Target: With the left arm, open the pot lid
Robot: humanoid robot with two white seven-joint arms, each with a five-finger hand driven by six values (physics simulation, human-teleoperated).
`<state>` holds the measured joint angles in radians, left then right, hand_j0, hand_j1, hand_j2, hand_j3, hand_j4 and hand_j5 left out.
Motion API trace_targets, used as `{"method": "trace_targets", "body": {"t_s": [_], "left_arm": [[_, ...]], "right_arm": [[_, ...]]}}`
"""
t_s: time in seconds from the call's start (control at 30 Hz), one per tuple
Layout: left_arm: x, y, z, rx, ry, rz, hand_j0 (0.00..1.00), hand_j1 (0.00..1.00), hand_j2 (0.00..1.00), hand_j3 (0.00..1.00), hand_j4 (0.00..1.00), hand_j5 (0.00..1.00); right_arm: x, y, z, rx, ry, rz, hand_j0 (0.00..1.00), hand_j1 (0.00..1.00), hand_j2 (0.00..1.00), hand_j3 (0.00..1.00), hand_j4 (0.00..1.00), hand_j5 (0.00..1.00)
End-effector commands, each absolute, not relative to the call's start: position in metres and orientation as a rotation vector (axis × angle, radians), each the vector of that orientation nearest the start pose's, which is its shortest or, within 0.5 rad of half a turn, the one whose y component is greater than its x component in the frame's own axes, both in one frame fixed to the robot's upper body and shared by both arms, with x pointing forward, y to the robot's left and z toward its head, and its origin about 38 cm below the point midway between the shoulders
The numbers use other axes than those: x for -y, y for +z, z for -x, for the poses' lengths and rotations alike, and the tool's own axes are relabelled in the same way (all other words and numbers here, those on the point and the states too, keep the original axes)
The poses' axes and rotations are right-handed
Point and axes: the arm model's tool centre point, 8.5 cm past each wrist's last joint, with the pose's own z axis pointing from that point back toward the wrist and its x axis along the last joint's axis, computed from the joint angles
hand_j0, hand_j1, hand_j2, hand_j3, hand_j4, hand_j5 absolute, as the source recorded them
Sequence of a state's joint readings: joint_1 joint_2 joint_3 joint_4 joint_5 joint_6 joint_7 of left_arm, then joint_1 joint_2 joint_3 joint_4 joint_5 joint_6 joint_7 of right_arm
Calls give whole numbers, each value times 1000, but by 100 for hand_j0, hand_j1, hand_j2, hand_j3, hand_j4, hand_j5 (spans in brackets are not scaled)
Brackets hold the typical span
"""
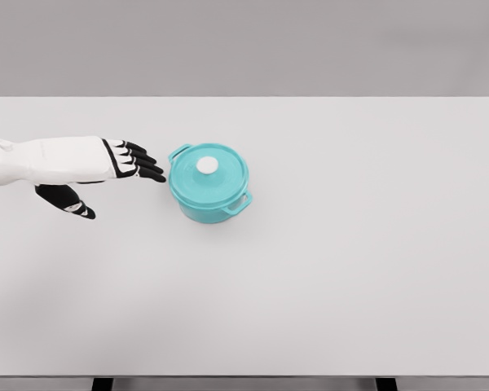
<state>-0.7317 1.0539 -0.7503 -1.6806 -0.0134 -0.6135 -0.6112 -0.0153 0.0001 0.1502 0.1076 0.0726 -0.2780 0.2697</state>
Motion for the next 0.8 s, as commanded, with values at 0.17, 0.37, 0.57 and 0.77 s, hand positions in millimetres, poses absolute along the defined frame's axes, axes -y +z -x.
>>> {"method": "trace_targets", "body": {"t_s": [0.17,0.37,0.57,0.77], "left_arm": [[-297,275,-385,1503,-2158,-127,100,100,100,100,100,100],[-250,293,-432,1627,-2169,-218,100,100,100,100,100,100],[-217,286,-468,1610,-2171,-203,100,100,100,100,100,100],[-189,270,-471,1618,-2179,-106,100,100,100,100,100,100]], "right_arm": [[248,-256,11,129,247,-207,100,100,100,100,100,100],[248,-256,11,130,244,-207,100,100,100,100,100,100],[248,-256,11,130,244,-207,100,100,100,100,100,100],[248,-256,11,130,244,-207,100,100,100,100,100,100]]}}
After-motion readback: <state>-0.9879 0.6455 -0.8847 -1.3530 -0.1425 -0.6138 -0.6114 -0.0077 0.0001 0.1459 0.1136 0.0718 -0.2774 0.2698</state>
